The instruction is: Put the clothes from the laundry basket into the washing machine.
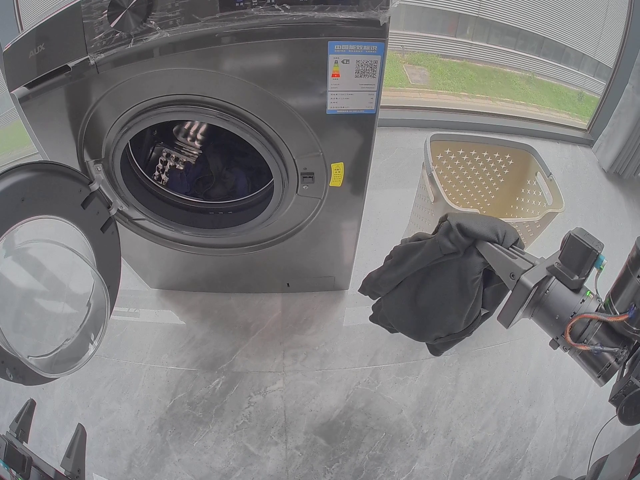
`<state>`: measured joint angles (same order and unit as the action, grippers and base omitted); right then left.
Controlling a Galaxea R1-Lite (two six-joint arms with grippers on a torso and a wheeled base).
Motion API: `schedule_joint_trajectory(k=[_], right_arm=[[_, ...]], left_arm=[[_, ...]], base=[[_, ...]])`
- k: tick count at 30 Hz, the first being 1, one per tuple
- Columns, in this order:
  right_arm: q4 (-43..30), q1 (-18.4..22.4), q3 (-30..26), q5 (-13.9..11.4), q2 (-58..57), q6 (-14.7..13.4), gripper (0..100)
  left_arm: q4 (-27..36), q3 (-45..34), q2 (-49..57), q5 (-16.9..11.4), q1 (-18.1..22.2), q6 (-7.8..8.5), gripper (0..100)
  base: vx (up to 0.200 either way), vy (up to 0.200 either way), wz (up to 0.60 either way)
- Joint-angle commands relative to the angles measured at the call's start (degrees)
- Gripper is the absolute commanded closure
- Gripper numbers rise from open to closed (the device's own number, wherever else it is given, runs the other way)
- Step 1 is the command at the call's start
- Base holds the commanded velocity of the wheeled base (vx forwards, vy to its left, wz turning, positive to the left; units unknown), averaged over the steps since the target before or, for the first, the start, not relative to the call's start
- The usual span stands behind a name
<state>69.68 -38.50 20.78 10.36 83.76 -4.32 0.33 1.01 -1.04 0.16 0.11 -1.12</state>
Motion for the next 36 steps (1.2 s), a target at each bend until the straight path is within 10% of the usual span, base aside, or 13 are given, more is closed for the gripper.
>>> schedule_joint_trajectory(k=[1, 23, 36], right_arm=[[0.0, 0.0, 0.0, -0.1, 0.1, 0.0, 100], [0.0, -0.2, 0.0, -0.1, 0.1, -0.1, 100], [-0.1, -0.4, -0.3, -0.1, 0.3, -0.8, 100]], left_arm=[[0.0, -0.8, 0.7, 0.0, 0.0, -0.02, 0], [0.0, -0.8, 0.7, 0.0, 0.0, -0.02, 0], [0.0, -0.8, 0.7, 0.0, 0.0, -0.02, 0]], base=[[0.0, 0.2, 0.0], [0.0, 0.2, 0.0], [0.0, 0.0, 0.0]])
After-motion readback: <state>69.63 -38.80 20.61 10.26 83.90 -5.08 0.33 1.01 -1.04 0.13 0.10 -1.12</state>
